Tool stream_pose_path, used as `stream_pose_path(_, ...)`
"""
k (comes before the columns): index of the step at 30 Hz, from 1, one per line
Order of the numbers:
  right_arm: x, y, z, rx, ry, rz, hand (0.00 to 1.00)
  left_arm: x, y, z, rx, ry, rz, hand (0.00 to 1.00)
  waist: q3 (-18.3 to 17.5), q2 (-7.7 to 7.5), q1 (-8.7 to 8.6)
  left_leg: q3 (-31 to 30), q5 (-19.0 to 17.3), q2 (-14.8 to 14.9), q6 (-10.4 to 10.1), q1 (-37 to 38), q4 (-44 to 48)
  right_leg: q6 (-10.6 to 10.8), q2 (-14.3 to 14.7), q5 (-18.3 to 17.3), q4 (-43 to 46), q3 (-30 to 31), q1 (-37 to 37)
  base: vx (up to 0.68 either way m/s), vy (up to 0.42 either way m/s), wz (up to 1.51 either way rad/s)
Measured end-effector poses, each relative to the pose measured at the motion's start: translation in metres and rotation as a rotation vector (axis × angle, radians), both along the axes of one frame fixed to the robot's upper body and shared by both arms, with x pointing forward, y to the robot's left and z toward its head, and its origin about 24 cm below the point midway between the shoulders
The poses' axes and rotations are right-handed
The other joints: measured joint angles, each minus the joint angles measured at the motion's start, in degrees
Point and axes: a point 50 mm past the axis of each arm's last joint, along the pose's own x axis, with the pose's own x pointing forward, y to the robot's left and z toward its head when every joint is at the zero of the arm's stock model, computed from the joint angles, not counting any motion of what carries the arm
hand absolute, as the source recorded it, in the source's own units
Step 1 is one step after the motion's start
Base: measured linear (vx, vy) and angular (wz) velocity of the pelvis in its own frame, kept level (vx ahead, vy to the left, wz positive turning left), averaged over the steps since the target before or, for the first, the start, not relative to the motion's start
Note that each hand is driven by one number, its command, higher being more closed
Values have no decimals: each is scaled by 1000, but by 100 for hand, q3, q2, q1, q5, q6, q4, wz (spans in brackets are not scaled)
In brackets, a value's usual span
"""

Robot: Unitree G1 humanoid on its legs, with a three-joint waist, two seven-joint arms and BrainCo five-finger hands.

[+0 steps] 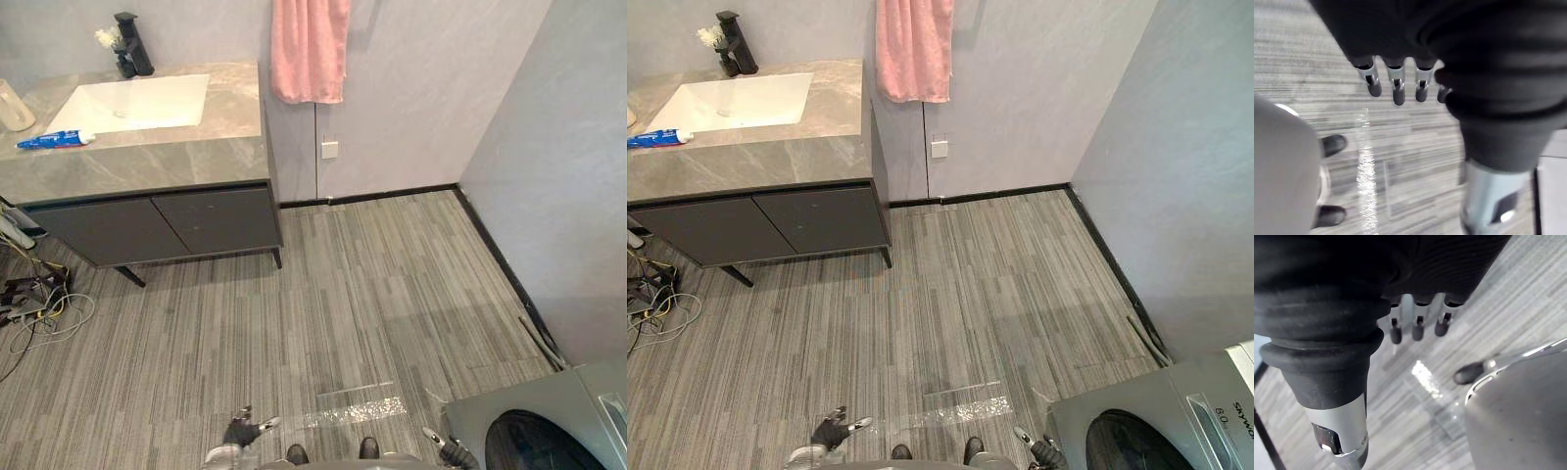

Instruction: Organize washtable

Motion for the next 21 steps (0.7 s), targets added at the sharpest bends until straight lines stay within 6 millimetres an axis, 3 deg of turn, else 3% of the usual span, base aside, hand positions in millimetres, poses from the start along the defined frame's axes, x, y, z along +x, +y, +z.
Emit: stream_pose_path(21,5,0,1,-12,-17,29,0,-1,-5,-1,-12,0,-10,0,-59,62,5,52,13,82,18,100,24,-33,94,27,-114,5,130,-16,-44,-1)
